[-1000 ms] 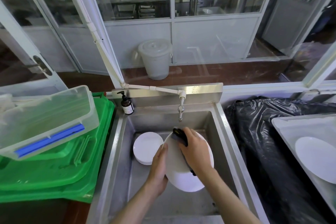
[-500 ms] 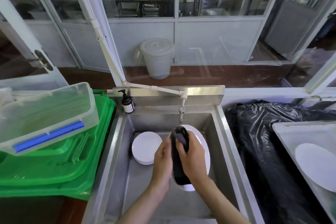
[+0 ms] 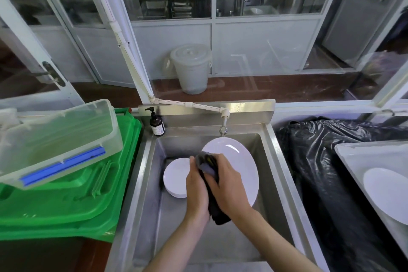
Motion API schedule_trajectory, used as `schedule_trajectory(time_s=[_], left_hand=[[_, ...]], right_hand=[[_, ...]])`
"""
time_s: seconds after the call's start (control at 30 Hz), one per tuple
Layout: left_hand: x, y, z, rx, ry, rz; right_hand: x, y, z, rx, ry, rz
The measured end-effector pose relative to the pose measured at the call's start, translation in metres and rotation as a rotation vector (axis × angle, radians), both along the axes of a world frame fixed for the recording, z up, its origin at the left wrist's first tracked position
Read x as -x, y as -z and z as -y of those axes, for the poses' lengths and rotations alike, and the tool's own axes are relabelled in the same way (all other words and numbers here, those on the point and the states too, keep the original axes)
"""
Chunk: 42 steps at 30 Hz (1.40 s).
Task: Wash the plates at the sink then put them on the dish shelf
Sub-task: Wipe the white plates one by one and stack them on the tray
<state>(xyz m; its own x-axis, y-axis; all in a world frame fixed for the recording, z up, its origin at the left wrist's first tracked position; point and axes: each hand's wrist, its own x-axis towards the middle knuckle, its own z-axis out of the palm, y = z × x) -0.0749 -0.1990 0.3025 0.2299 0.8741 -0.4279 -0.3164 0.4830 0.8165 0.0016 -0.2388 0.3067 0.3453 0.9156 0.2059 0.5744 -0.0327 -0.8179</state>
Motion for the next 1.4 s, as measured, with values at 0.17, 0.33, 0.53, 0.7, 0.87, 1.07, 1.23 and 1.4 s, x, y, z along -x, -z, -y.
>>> schedule_trajectory(time_s=[0.17,0.33,0.53,0.7,0.87,1.07,1.23,1.4], left_hand=[[-0.001,-0.009,0.012,-0.090,0.045,-0.108],[0.002,-0.002,0.001,0.001,0.025,0.066],[0.004,-0.002,0.011,0.038,-0.078,-0.048],[0.002,-0.009,0.012,-0.049,-0.098,-0.127],[0.017,-0.001,-0.020,-0.069,-0.212,-0.156],[0.025,-0.020,-0.018,-0.030,-0.205,-0.192],[0.021,-0.019,-0.026,-0.060,-0.261,-0.190],[0.025,-0.016,-0.022,-0.054,-0.233,-0.177]], right_hand=[[-0.017,-0.013,-0.023,-0.020,0.263,-0.036],[0.010,-0.004,-0.007,-0.013,0.164,-0.082],[-0.013,0.005,-0.009,0.079,-0.099,0.183],[-0.015,0.017,-0.009,0.084,0.130,0.050],[-0.013,0.037,0.020,0.103,-0.127,0.260],[-0.052,0.044,0.012,0.129,0.229,0.179],[-0.018,0.036,0.018,0.032,-0.008,0.266],[-0.033,0.043,0.020,0.012,0.009,0.319]])
